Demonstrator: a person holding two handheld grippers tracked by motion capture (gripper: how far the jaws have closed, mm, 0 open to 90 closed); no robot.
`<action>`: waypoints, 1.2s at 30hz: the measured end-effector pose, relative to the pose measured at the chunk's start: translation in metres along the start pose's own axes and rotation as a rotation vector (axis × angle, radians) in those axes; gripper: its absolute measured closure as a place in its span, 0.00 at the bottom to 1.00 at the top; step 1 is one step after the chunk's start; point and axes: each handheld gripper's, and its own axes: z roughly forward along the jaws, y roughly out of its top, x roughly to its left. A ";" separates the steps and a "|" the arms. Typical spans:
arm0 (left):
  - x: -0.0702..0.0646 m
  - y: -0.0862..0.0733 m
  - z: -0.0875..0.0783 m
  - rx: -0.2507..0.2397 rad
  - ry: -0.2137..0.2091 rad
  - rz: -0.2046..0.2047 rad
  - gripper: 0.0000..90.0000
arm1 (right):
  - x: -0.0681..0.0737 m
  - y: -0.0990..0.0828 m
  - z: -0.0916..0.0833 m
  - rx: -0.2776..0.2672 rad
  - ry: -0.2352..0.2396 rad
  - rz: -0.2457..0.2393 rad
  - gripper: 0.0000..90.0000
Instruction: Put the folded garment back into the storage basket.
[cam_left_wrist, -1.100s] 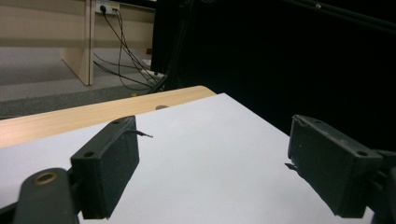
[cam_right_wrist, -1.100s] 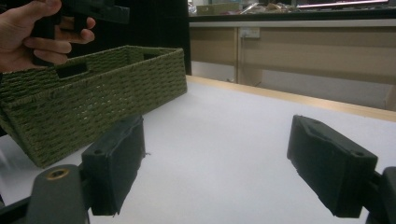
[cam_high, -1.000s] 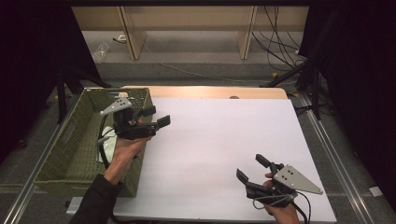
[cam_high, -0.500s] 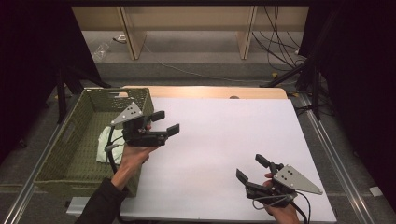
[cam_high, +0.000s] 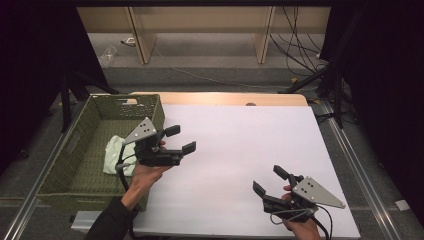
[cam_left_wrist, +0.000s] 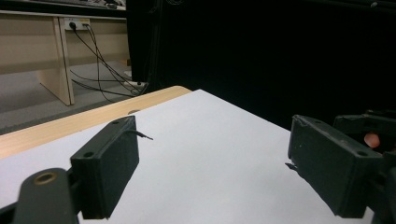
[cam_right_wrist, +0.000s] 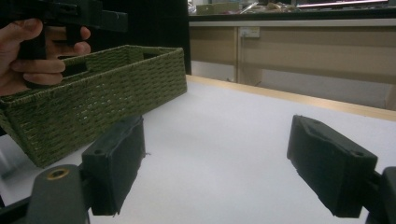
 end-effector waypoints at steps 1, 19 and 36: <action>-0.001 -0.001 0.000 0.001 0.000 0.005 0.17 | 0.000 0.000 0.000 0.001 0.000 0.000 0.22; -0.011 -0.015 0.004 0.001 -0.025 0.030 0.17 | 0.000 0.000 0.000 0.001 0.000 0.000 0.22; -0.015 -0.031 -0.002 -0.026 -0.025 0.046 0.17 | 0.000 0.000 0.000 0.007 -0.001 0.002 0.22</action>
